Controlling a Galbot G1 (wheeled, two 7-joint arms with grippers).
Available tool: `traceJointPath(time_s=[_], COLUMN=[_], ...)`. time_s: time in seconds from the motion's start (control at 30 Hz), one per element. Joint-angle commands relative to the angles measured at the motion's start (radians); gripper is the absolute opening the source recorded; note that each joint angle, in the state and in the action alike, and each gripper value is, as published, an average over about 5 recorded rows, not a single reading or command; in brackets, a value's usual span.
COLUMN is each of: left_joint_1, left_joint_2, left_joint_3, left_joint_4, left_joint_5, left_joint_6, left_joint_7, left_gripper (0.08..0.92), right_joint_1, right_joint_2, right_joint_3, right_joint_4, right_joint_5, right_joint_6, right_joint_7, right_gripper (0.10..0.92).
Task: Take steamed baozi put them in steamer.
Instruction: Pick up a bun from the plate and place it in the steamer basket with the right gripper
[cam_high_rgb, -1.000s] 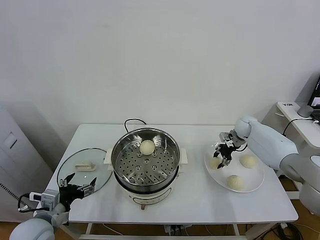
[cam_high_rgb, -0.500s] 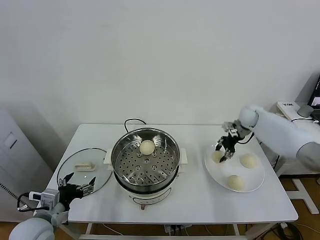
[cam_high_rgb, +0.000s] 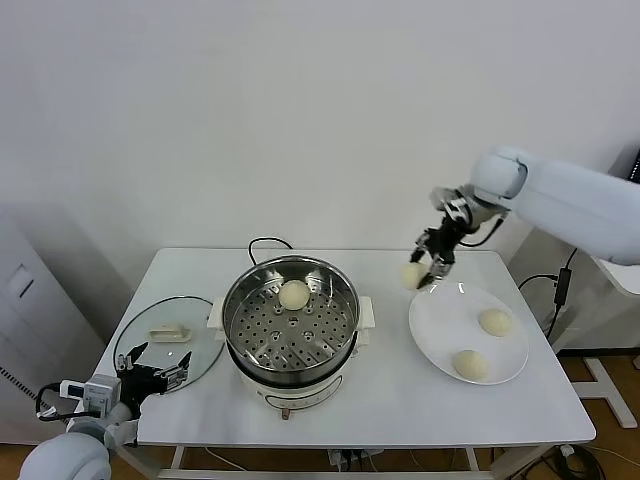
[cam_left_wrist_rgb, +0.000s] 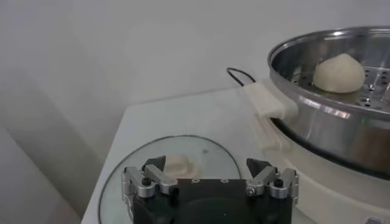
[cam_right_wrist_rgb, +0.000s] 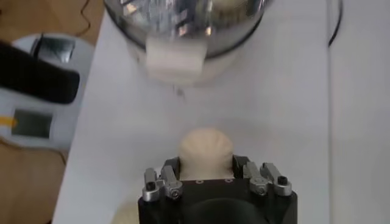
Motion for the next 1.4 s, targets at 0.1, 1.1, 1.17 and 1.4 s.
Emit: traceJointPath(time_s=[0.1, 1.1, 1.17, 1.4], left_joint_1=[-0.001, -0.009, -0.009, -0.006], left_joint_2=[0.0, -0.003, -0.003, -0.006], left_joint_3=[-0.001, -0.001, -0.001, -0.003], left_joint_4=[-0.002, 0.01, 0.01, 0.01], left_joint_5=[0.0, -0.004, -0.004, -0.006], left_joint_6=[-0.001, -0.006, -0.007, -0.008], left_joint_7=[-0.002, -0.003, -0.003, -0.003], left_gripper=[0.823, 0.823, 0.823, 0.823], right_joint_1=[0.136, -0.175, -0.187, -0.221], right_joint_2=[0.147, 0.475, 0.481, 0.511], right_joint_3=[-0.066, 0.02, 0.02, 0.03], right_joint_4=[0.154, 0.049, 0.043, 0.009], right_joint_5=[0.298, 0.385, 0.384, 0.368], right_joint_6=[-0.219, -0.382, -0.385, -0.386], right_joint_7=[0.198, 0.532, 0.542, 0.56], right_gripper=[0.527, 0.527, 0.528, 0.526])
